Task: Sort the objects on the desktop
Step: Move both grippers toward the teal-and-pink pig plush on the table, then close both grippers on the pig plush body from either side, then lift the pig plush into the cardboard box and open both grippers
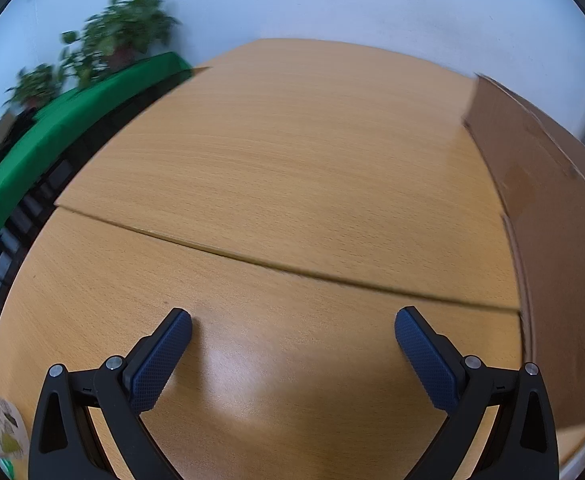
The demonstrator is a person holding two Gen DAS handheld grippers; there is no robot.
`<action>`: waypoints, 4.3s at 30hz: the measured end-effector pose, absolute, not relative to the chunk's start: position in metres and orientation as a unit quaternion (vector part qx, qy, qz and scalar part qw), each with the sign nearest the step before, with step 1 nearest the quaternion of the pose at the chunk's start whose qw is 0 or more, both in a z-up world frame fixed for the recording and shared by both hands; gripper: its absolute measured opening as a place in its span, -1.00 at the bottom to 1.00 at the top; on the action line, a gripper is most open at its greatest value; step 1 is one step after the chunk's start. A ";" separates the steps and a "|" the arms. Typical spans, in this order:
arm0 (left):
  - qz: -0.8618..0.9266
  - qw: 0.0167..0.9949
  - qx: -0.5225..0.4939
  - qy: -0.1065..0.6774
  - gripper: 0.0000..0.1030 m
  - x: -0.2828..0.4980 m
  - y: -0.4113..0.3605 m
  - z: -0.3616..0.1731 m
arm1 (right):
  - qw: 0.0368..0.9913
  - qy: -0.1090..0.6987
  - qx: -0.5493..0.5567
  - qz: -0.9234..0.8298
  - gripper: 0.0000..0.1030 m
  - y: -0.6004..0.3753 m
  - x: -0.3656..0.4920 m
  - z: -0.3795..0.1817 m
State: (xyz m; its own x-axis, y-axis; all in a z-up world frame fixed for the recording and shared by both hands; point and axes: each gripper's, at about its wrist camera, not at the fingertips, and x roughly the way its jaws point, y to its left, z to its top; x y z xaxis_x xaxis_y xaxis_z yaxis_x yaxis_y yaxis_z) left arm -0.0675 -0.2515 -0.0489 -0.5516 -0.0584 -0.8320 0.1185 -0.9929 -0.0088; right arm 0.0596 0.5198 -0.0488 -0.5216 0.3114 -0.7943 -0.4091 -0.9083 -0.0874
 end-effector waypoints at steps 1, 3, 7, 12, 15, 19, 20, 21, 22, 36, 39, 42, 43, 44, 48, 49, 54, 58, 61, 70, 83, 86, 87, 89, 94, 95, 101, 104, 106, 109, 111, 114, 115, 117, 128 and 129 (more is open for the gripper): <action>-0.876 0.024 0.480 0.026 1.00 -0.065 -0.249 -0.048 | 0.203 0.030 -0.419 0.885 0.99 0.508 0.075 -0.034; -0.872 -0.022 0.486 0.052 1.00 -0.051 -0.250 -0.042 | 0.191 0.000 -0.382 0.904 0.99 0.490 0.101 -0.014; -0.889 -0.027 0.444 0.109 1.00 -0.009 -0.257 -0.016 | 0.123 0.002 -0.322 0.939 0.99 0.450 0.143 0.028; -0.944 -0.010 0.323 0.066 1.00 0.059 -0.228 0.070 | 0.002 -0.001 -0.289 0.957 0.99 0.386 0.158 0.058; -0.964 0.006 0.267 0.015 1.00 0.097 -0.192 0.120 | -0.052 -0.046 -0.276 0.959 0.99 0.333 0.172 0.064; -0.970 0.059 0.236 -0.012 1.00 0.144 -0.145 0.144 | -0.124 -0.103 -0.261 0.952 0.99 0.274 0.191 0.058; -0.968 0.031 0.248 0.000 1.00 0.152 -0.134 0.142 | -0.148 -0.101 -0.262 0.948 0.99 0.265 0.195 0.058; -0.963 -0.010 0.269 0.017 1.00 0.154 -0.125 0.139 | -0.181 -0.091 -0.266 0.942 0.99 0.256 0.200 0.057; -0.953 -0.052 0.295 0.038 1.00 0.157 -0.116 0.133 | -0.204 -0.079 -0.271 0.937 0.99 0.249 0.204 0.057; -0.931 -0.013 0.363 -0.024 1.00 0.239 -0.162 0.130 | -0.284 -0.004 -0.350 0.893 0.99 0.192 0.226 0.024; -0.894 0.038 0.425 -0.136 1.00 0.261 -0.177 0.132 | -0.279 -0.041 -0.352 0.892 0.99 0.166 0.225 0.021; -0.884 0.005 0.437 -0.165 1.00 0.270 -0.161 0.118 | -0.288 -0.061 -0.357 0.886 0.99 0.147 0.223 0.015; -0.885 -0.025 0.442 -0.143 1.00 0.267 -0.150 0.108 | -0.289 -0.066 -0.358 0.885 0.99 0.143 0.223 0.013; -0.886 -0.057 0.446 -0.116 1.00 0.263 -0.140 0.098 | -0.285 -0.074 -0.360 0.885 0.99 0.140 0.222 0.011; -0.866 -0.177 0.467 -0.004 1.00 0.229 -0.094 0.036 | -0.262 -0.090 -0.363 0.890 0.99 0.142 0.220 0.006; -0.862 -0.187 0.472 0.009 1.00 0.220 -0.086 0.024 | -0.257 -0.089 -0.362 0.891 0.99 0.146 0.219 0.005; -0.854 -0.215 0.469 0.061 1.00 0.186 -0.066 -0.005 | -0.244 -0.090 -0.357 0.897 0.99 0.155 0.207 0.002; -0.860 -0.205 0.457 0.102 1.00 0.170 -0.068 -0.004 | -0.244 -0.106 -0.359 0.895 0.99 0.152 0.196 -0.003; -0.861 -0.207 0.451 0.110 1.00 0.163 -0.065 -0.007 | -0.247 -0.105 -0.352 0.897 0.99 0.152 0.189 -0.002; -0.852 -0.234 0.451 0.124 0.86 0.152 -0.066 -0.010 | -0.302 -0.085 -0.398 0.862 0.91 0.135 0.158 -0.021; -0.815 -0.252 0.512 0.099 0.99 0.166 -0.065 -0.005 | -0.294 -0.117 -0.411 0.855 0.78 0.133 0.194 -0.021; -0.816 -0.252 0.502 0.135 0.77 0.155 -0.070 -0.004 | -0.299 -0.085 -0.421 0.852 0.48 0.137 0.179 -0.023; -0.820 -0.250 0.500 0.127 0.72 0.155 -0.069 -0.004 | -0.302 -0.078 -0.418 0.853 0.46 0.137 0.176 -0.021; -0.821 -0.257 0.497 0.112 0.58 0.152 -0.067 0.003 | -0.299 -0.089 -0.410 0.857 0.39 0.135 0.175 -0.018; -0.844 -0.259 0.461 0.092 0.52 0.149 -0.065 0.045 | -0.303 -0.079 -0.377 0.872 0.36 0.138 0.174 0.010; -0.851 -0.259 0.449 0.085 0.51 0.147 -0.063 0.058 | -0.300 -0.079 -0.363 0.878 0.36 0.140 0.172 0.022; -0.907 -0.238 0.347 0.006 0.50 0.118 -0.043 0.152 | -0.272 -0.118 -0.265 0.918 0.35 0.140 0.138 0.095; -0.925 -0.237 0.295 -0.015 0.50 0.097 -0.040 0.189 | -0.266 -0.122 -0.221 0.930 0.36 0.146 0.110 0.127; -0.929 -0.239 0.282 -0.012 0.50 0.077 -0.041 0.207 | -0.263 -0.125 -0.201 0.935 0.36 0.148 0.091 0.144; -0.932 -0.240 0.271 -0.007 0.50 0.046 -0.040 0.227 | -0.262 -0.123 -0.188 0.939 0.36 0.150 0.063 0.163; -0.936 -0.239 0.260 -0.010 0.50 0.030 -0.042 0.239 | -0.260 -0.129 -0.182 0.940 0.36 0.150 0.044 0.175; -0.942 -0.228 0.247 -0.016 0.50 0.003 -0.040 0.257 | -0.263 -0.134 -0.176 0.939 0.36 0.152 0.013 0.191; -0.943 -0.226 0.243 -0.016 0.50 -0.008 -0.040 0.262 | -0.265 -0.135 -0.175 0.939 0.36 0.154 0.004 0.196; -0.945 -0.221 0.241 -0.019 0.50 -0.027 -0.040 0.269 | -0.268 -0.134 -0.176 0.938 0.36 0.156 -0.016 0.202; -0.924 -0.205 0.322 0.007 0.50 -0.166 -0.050 0.223 | -0.282 -0.104 -0.248 0.921 0.36 0.147 -0.148 0.167; -0.920 -0.201 0.337 0.008 0.50 -0.180 -0.051 0.210 | -0.283 -0.098 -0.260 0.918 0.36 0.146 -0.160 0.158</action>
State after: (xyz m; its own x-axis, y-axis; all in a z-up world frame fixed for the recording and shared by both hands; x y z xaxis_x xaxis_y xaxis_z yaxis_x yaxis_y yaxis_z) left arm -0.1799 -0.0506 0.2097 -0.6929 0.3751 -0.6158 -0.3638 -0.9192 -0.1506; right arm -0.1596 0.1458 0.1576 -0.7050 -0.4676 -0.5332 0.5700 -0.8209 -0.0338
